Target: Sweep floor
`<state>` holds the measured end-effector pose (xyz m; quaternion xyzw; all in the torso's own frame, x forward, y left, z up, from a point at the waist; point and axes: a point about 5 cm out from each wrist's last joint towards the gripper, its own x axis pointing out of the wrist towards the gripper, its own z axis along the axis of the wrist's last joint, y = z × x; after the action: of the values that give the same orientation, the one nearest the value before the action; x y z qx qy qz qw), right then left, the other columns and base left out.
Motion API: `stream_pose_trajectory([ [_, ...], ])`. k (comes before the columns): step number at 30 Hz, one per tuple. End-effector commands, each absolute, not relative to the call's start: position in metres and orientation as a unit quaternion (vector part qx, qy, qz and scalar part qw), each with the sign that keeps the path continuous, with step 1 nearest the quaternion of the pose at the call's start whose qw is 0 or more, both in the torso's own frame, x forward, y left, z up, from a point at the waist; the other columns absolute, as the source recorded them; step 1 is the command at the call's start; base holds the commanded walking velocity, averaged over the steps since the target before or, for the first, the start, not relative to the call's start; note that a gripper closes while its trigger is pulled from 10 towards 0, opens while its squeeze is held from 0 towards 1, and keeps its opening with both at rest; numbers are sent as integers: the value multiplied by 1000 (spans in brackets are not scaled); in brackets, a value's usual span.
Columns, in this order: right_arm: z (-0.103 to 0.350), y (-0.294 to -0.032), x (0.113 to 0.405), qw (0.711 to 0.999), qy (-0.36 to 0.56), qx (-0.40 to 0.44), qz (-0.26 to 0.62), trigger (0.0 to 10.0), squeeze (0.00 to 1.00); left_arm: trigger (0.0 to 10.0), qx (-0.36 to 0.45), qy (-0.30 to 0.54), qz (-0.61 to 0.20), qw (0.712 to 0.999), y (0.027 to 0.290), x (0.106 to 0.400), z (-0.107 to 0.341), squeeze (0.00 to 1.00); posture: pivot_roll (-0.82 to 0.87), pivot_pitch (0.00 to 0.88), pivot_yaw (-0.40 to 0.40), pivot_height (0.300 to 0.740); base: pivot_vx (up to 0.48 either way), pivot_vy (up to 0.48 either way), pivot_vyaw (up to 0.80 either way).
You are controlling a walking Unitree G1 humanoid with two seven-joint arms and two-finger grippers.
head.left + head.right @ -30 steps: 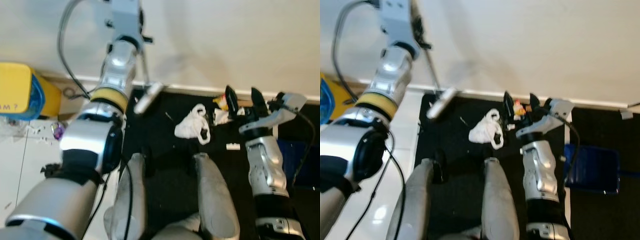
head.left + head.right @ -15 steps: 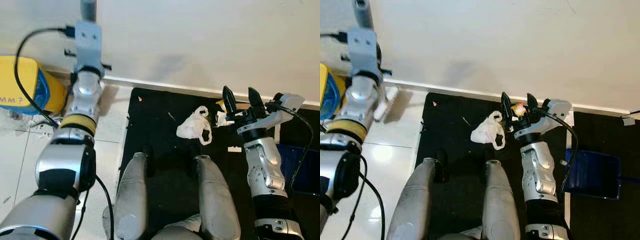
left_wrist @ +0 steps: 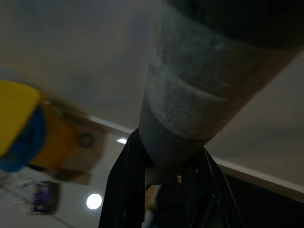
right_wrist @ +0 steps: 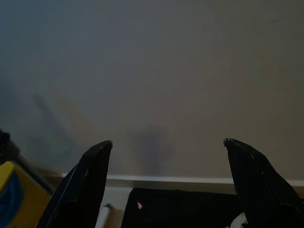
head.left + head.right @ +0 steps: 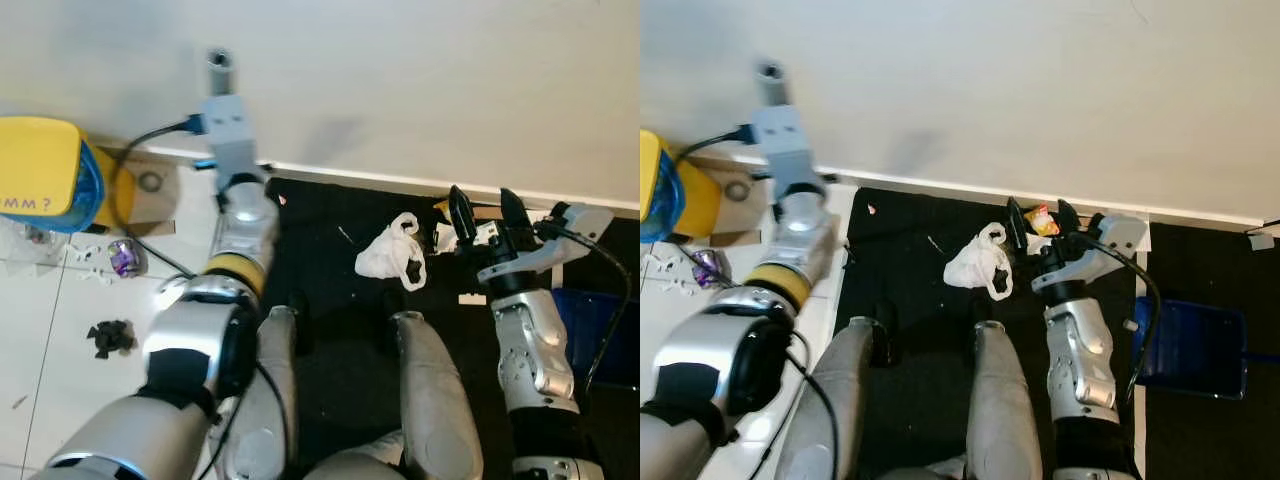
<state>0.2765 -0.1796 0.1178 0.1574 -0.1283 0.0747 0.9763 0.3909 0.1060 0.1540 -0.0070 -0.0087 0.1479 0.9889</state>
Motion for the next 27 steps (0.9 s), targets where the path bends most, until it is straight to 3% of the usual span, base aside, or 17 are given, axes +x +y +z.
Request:
stream_pose_trajectory([
  [1, 110, -183, 270, 979, -114, 159, 65, 10000, 0, 10000, -44, 22, 116, 992, 76, 386, 146, 0, -56, 470, 15, 731, 0, 0, 0],
  [2, 110, -183, 269, 979, -113, 158, 64, 10000, 0, 10000, -62, 22, 99, 993, 60, 385, 152, 0, -57, 471, 22, 731, 0, 0, 0],
  [4, 110, -183, 269, 979, -113, 158, 64, 10000, 0, 10000, -62, 22, 99, 993, 60, 385, 152, 0, -57, 471, 22, 731, 0, 0, 0],
  [7, 107, -186, 266, 980, -111, 155, 53, 10000, 0, 10000, -151, 13, 25, 988, -3, 381, 190, 0, -64, 468, 33, 731, 0, 0, 0],
  [9, 105, -187, 264, 981, -109, 154, 47, 10000, 0, 10000, -199, 7, -6, 980, -29, 377, 214, 0, -63, 463, 36, 731, 0, 0, 0],
  [15, 104, -185, 263, 981, -107, 155, 45, 10000, 0, 10000, -255, 2, -27, 967, -46, 375, 243, 0, -83, 450, 30, 731, 0, 0, 0],
  [22, 100, -179, 268, 981, -99, 157, 52, 10000, 0, 10000, -354, 43, -66, 932, -71, 367, 267, 0, -73, 436, 10, 731, 0, 0, 0],
  [27, 103, -181, 278, 981, -103, 157, 55, 10000, 0, 10000, -327, 9, -90, 941, -63, 373, 278, 0, -49, 406, 8, 731, 0, 0, 0],
])
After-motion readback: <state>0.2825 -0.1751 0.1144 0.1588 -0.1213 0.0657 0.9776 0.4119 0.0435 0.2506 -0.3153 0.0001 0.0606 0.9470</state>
